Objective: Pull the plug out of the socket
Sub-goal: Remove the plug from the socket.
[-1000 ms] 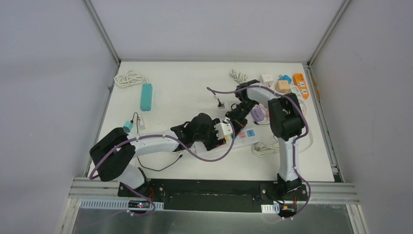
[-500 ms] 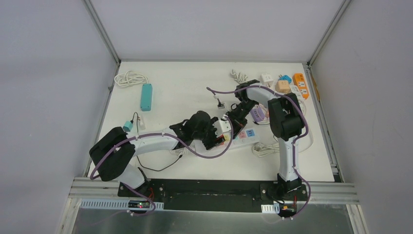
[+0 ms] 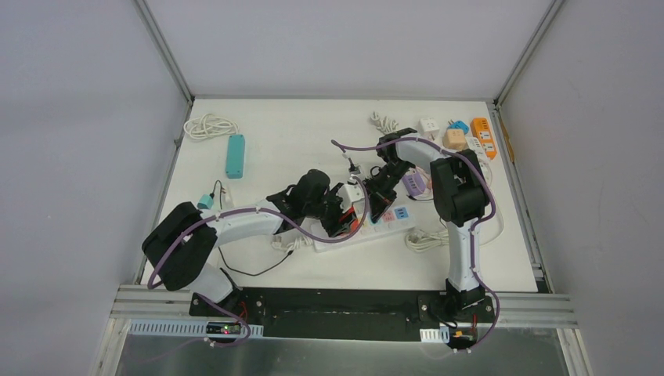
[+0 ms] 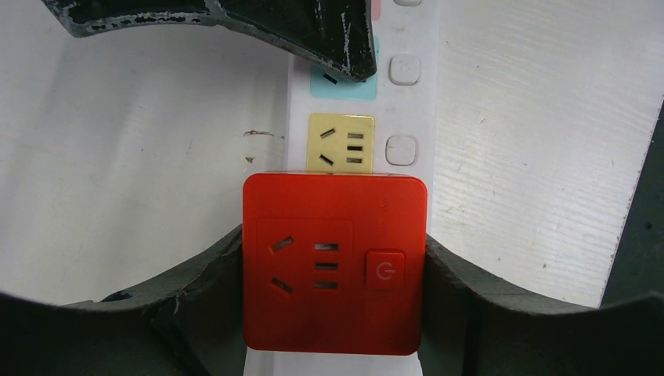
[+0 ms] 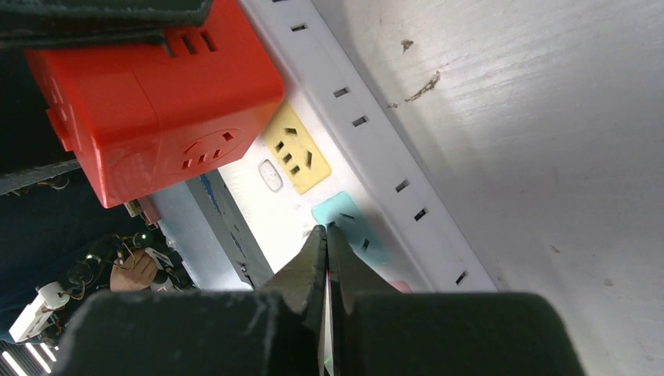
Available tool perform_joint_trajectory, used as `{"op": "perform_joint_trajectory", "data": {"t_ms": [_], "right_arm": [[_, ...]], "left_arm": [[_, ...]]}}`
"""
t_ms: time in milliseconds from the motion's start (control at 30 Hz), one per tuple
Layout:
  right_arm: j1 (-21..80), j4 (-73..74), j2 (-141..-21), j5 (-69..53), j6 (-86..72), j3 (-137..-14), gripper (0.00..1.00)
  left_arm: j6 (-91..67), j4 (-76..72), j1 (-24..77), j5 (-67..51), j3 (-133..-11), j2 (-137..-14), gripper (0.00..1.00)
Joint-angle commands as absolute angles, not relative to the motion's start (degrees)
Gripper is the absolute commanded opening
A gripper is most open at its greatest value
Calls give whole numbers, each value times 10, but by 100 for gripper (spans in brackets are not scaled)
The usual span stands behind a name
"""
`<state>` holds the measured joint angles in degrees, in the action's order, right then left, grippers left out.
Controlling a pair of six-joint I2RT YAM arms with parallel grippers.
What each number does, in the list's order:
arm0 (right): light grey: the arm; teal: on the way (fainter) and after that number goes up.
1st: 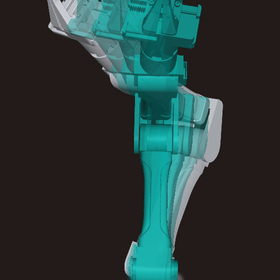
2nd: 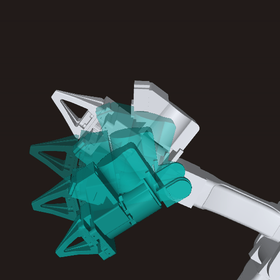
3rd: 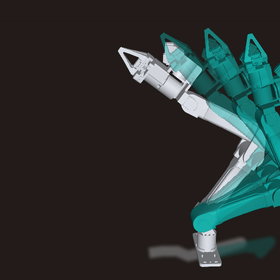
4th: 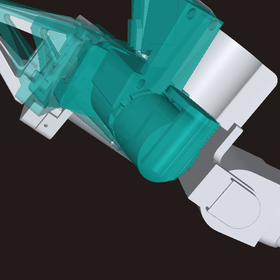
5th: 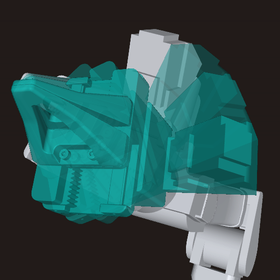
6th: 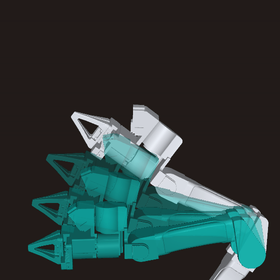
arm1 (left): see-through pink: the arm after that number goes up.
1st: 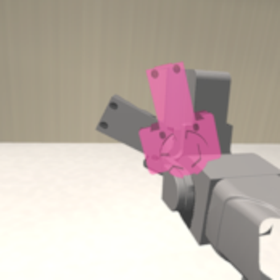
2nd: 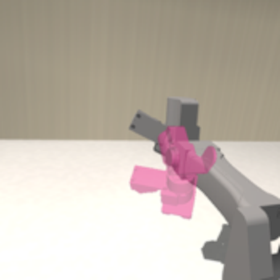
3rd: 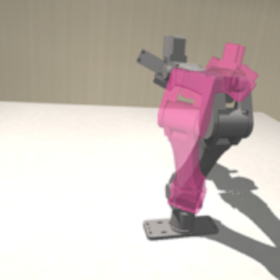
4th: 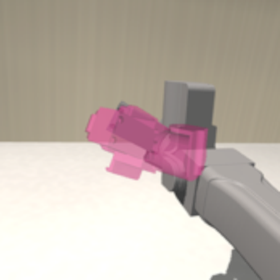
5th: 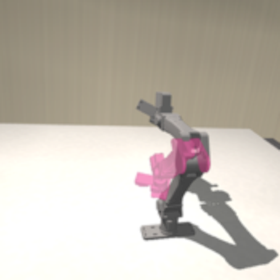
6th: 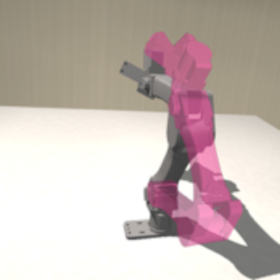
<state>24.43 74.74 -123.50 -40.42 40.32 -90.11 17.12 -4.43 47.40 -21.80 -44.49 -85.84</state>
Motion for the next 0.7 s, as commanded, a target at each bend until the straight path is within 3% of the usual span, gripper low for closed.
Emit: {"op": "perform_joint_trajectory", "data": {"t_ms": [0,167,267,467,567,667], "right_arm": [[243,673,-1267,-290,431,-895,0],[242,672,-1267,-287,430,-895,0],[243,672,-1269,-287,429,-895,0],[243,672,-1270,-285,429,-895,0],[243,672,-1271,-284,429,-895,0],[243,671,-1271,-284,430,-895,0]], "left_arm": [[161,-32,466,-196,-438,-832,0],[253,40,541,-62,-462,-844,0],[227,45,537,-64,-472,-845,0],[119,-43,466,-210,-447,-832,0],[133,-29,469,-194,-456,-831,0],[208,26,518,-86,-474,-829,0]]}}
